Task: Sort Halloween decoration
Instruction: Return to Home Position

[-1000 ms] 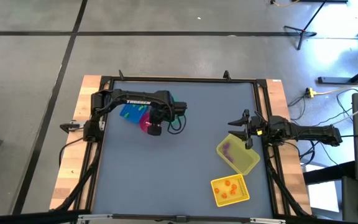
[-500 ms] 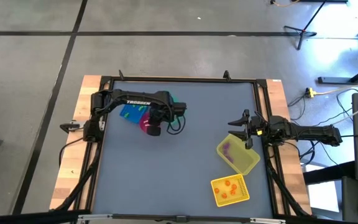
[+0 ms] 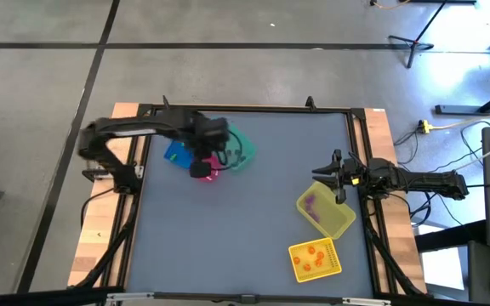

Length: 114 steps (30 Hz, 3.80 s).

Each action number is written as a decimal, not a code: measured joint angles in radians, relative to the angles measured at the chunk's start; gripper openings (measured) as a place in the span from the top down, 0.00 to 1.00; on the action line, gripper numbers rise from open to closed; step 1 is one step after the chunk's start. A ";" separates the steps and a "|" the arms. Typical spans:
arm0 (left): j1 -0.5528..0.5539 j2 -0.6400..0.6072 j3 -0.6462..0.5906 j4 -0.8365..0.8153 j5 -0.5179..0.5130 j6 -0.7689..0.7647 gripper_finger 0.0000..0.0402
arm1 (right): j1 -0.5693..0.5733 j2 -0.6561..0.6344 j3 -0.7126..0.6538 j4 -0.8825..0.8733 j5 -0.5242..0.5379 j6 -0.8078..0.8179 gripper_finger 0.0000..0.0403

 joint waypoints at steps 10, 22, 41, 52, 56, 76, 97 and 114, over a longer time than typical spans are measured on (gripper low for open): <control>-0.067 -0.434 -0.232 0.347 -0.007 -0.038 1.00 | 0.000 0.000 0.000 0.000 0.000 0.000 0.93; -0.075 -0.937 -0.801 0.894 -0.008 -0.001 1.00 | 0.000 0.000 0.000 0.000 0.000 0.000 0.99; -0.074 -1.502 -1.365 1.220 0.004 0.014 1.00 | 0.000 0.000 0.000 0.006 0.028 -0.028 0.99; -0.074 -1.622 -1.554 1.331 0.045 -0.040 1.00 | 0.000 0.000 0.000 0.006 0.030 -0.029 0.99; -0.074 -1.619 -1.592 1.384 0.050 -0.087 1.00 | 0.000 0.000 0.000 0.006 0.031 -0.029 0.99; -0.074 -1.609 -1.592 1.381 0.064 -0.110 1.00 | 0.000 0.000 0.000 0.006 0.029 -0.025 0.99; -0.074 -1.609 -1.592 1.381 0.064 -0.108 1.00 | 0.000 0.000 0.000 0.006 0.027 -0.025 0.99; -0.074 -1.609 -1.592 1.381 0.065 -0.107 1.00 | 0.000 0.000 0.000 0.007 0.027 -0.025 0.99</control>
